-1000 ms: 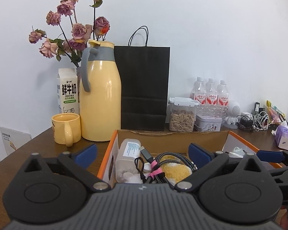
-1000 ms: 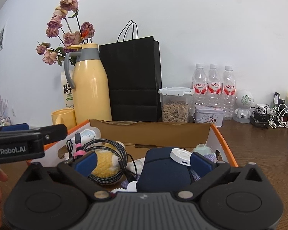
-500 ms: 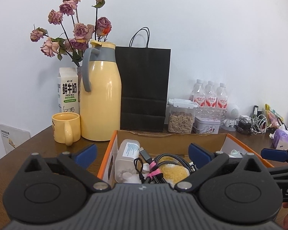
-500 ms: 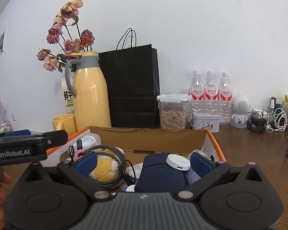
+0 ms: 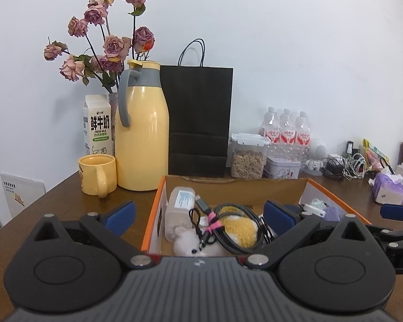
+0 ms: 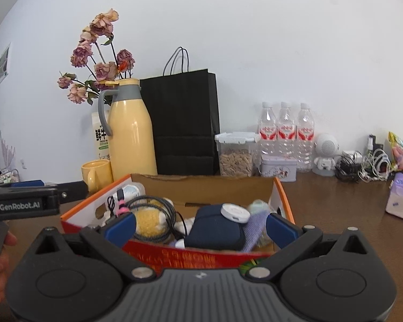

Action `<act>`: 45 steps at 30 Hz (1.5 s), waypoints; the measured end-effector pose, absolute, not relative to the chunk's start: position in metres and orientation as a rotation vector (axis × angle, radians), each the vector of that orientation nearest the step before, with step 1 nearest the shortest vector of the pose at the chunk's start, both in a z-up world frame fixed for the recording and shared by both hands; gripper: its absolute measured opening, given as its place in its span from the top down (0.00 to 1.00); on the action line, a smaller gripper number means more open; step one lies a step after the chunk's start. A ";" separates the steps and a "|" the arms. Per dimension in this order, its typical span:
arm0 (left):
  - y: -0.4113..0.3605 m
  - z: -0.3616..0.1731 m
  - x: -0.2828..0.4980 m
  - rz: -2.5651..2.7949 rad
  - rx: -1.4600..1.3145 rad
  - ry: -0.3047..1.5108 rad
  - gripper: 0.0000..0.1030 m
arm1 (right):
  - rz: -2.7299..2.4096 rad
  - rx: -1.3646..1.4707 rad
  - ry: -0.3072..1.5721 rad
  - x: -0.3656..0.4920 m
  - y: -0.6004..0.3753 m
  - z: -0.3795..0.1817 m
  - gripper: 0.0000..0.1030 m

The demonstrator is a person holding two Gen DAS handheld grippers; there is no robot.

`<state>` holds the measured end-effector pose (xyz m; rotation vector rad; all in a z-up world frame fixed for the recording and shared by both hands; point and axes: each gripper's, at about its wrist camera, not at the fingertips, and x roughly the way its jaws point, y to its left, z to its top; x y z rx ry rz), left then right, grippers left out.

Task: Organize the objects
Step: 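Withdraw both grippers from the box toward the remaining caps on the table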

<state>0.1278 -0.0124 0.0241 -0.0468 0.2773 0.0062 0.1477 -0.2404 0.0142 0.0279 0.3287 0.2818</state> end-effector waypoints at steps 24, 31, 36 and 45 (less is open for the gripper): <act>-0.026 -0.007 0.091 -0.009 -0.035 0.459 0.00 | 0.278 0.004 0.469 0.111 -0.257 -0.017 0.00; -0.035 -0.013 0.087 -0.012 -0.032 0.493 0.00 | 0.277 0.001 0.485 0.111 -0.261 -0.026 0.00; -0.041 -0.018 0.086 -0.021 -0.029 0.519 0.00 | 0.272 -0.006 0.497 0.108 -0.267 -0.030 0.00; -0.053 -0.032 0.087 -0.062 -0.013 0.592 0.00 | 0.247 0.001 0.536 0.111 -0.278 -0.040 0.00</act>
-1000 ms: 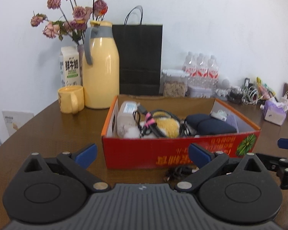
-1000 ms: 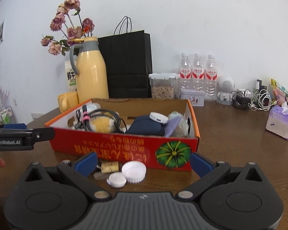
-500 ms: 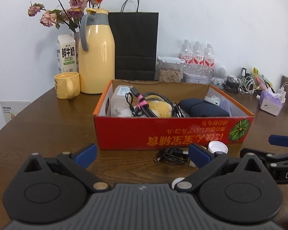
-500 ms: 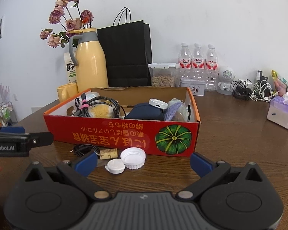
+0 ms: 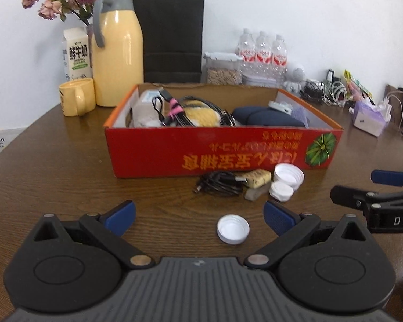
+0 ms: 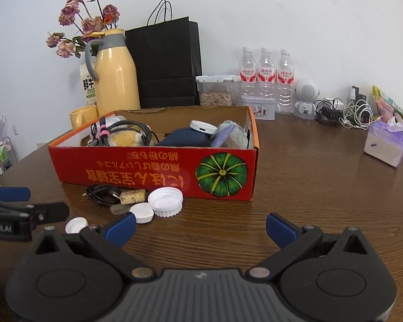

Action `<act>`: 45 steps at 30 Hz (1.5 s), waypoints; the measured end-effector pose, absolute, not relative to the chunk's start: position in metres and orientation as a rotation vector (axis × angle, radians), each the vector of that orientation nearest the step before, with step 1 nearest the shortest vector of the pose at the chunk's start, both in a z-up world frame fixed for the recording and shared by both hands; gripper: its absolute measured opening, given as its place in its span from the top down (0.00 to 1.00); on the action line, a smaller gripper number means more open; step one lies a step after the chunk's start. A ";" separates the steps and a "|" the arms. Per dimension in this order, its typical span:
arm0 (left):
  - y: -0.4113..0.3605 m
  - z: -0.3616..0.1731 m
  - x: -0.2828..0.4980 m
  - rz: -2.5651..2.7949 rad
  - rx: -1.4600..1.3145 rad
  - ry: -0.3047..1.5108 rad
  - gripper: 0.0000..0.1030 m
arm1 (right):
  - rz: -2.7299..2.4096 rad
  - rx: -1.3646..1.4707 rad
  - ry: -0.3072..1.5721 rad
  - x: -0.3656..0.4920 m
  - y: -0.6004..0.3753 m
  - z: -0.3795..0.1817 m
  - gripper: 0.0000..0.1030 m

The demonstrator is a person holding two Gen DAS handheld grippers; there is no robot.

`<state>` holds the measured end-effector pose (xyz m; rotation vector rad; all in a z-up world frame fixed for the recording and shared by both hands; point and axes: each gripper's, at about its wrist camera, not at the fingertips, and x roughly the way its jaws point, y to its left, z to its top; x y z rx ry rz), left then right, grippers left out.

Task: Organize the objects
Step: 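Withdraw both grippers from the box toward the remaining caps on the table, then grasp a white cap with the left gripper while the right gripper grasps another cap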

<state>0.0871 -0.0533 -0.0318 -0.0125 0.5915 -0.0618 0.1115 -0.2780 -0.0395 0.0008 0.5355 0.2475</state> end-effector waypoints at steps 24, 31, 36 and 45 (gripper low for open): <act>-0.075 -0.048 0.099 -0.167 0.034 0.662 0.72 | 0.251 0.003 0.587 0.122 -0.274 -0.052 0.00; -0.067 -0.037 0.097 -0.152 0.017 0.616 0.72 | 0.268 0.006 0.572 0.124 -0.271 -0.046 0.00; -0.059 -0.028 0.097 -0.132 0.004 0.585 0.72 | 0.280 0.007 0.550 0.134 -0.265 -0.034 0.06; -0.050 -0.022 0.097 -0.120 -0.011 0.567 0.72 | 0.308 -0.059 0.616 0.173 -0.235 -0.040 0.27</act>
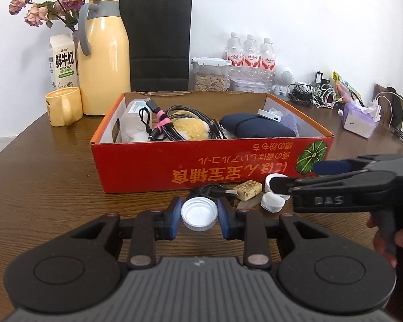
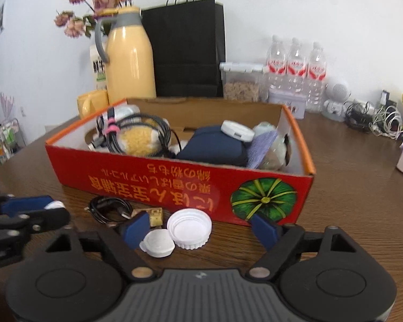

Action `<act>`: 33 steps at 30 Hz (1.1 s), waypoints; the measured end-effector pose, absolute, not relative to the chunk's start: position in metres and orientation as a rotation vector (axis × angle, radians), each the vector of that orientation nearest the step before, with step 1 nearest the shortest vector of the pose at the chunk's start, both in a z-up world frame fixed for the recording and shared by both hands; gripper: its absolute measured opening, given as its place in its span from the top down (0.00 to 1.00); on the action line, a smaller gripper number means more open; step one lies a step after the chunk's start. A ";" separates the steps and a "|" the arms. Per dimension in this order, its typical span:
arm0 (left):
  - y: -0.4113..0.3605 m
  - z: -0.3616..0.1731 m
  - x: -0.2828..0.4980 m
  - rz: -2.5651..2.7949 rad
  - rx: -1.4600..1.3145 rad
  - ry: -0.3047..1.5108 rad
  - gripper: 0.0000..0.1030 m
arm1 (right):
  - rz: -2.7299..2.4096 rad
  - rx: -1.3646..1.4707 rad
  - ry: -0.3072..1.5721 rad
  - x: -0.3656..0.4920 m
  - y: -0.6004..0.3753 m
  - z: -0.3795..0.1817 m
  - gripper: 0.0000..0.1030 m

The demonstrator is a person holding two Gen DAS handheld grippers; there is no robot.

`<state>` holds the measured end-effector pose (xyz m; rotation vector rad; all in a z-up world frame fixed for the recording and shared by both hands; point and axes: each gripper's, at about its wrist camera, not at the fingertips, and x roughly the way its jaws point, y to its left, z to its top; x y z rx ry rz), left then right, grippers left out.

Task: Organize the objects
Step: 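Grasp a white cap with the left gripper while the right gripper grasps another cap, then carry both held white caps over the box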

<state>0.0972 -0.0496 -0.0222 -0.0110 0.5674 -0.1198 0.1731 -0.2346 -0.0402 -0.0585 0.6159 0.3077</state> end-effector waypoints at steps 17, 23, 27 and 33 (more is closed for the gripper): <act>-0.043 -0.024 0.097 -0.125 -0.035 0.562 0.72 | 0.333 0.027 0.657 0.185 -0.239 -0.056 0.62; -0.040 -0.022 0.096 -0.121 -0.040 0.554 0.72 | 0.320 0.007 0.599 0.173 -0.237 -0.051 0.62; -0.038 -0.018 0.096 -0.122 -0.042 0.537 0.72 | 0.327 0.010 0.555 0.160 -0.239 -0.043 0.62; -0.036 0.001 0.102 -0.117 -0.036 0.476 0.72 | 0.364 0.020 0.467 0.143 -0.240 -0.021 0.62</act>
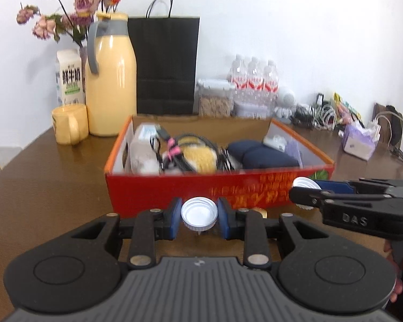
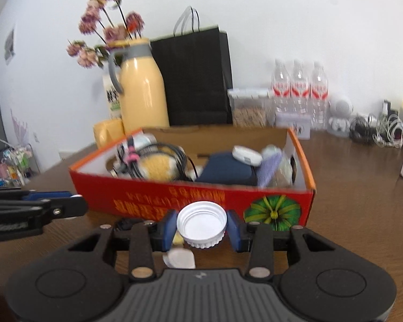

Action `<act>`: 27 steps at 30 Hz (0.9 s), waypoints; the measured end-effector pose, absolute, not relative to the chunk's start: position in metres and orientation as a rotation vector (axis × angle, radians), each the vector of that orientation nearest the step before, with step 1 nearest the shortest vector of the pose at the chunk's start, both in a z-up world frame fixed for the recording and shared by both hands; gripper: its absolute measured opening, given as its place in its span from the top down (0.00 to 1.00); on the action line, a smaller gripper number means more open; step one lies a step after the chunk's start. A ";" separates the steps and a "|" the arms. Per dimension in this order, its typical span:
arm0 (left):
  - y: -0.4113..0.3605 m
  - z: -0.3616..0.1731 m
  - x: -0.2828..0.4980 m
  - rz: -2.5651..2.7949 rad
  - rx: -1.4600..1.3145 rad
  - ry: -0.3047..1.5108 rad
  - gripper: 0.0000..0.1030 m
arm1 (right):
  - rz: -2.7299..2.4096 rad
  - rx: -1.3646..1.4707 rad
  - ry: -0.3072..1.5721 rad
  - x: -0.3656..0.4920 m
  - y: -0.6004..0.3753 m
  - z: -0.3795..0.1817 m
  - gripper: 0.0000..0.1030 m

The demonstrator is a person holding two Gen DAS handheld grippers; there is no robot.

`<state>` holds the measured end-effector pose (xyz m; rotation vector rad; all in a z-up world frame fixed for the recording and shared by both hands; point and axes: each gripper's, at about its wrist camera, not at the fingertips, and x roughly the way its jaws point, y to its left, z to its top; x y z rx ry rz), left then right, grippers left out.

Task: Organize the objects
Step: 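Carry both held white caps over the box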

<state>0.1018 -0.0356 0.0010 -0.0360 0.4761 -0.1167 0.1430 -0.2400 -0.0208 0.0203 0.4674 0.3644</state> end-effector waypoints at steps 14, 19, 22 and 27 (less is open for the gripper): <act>-0.038 0.037 0.166 -0.085 -0.060 0.366 0.71 | 0.381 -0.013 0.371 0.191 -0.208 0.019 0.62; -0.040 0.037 0.209 -0.024 -0.091 0.347 0.71 | 0.338 -0.016 0.388 0.236 -0.190 0.011 0.62; -0.038 0.032 0.229 0.016 -0.091 0.345 0.71 | 0.316 -0.010 0.395 0.256 -0.185 0.000 0.62; -0.037 0.019 0.238 0.016 -0.066 0.375 0.71 | 0.321 -0.007 0.429 0.264 -0.187 -0.015 0.62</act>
